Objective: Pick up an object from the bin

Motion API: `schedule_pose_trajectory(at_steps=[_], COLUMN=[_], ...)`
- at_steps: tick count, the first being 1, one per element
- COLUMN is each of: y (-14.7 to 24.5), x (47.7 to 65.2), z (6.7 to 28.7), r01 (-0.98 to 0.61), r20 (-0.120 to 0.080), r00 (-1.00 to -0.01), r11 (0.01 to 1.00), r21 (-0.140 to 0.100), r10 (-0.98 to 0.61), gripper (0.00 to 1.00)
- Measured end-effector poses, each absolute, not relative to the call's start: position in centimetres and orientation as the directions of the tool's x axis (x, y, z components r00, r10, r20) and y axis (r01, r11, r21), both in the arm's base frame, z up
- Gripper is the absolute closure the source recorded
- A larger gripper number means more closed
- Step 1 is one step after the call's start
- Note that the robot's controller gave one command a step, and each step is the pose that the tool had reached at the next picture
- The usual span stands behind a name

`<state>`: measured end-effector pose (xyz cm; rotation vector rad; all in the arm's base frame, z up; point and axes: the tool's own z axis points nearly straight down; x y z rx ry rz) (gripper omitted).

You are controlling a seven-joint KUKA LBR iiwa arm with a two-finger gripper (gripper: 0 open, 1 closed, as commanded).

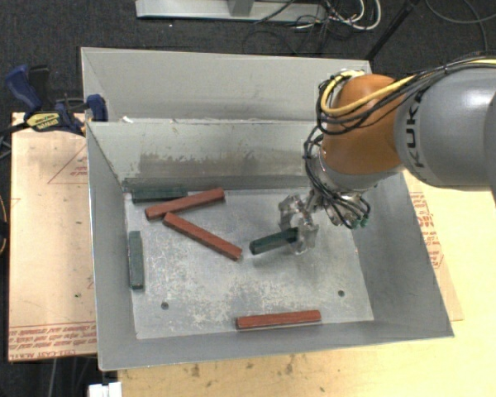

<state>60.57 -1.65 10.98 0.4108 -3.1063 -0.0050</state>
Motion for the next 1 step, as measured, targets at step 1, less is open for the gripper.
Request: schedule_pose_trajectory(at_steps=[1], y=[-3.91], x=[61.58], z=[24.24], r01=[-0.211], r20=[-0.004], r00=[-0.978], r11=[0.978], r21=[0.000], r10=[-0.211], gripper=[1.00])
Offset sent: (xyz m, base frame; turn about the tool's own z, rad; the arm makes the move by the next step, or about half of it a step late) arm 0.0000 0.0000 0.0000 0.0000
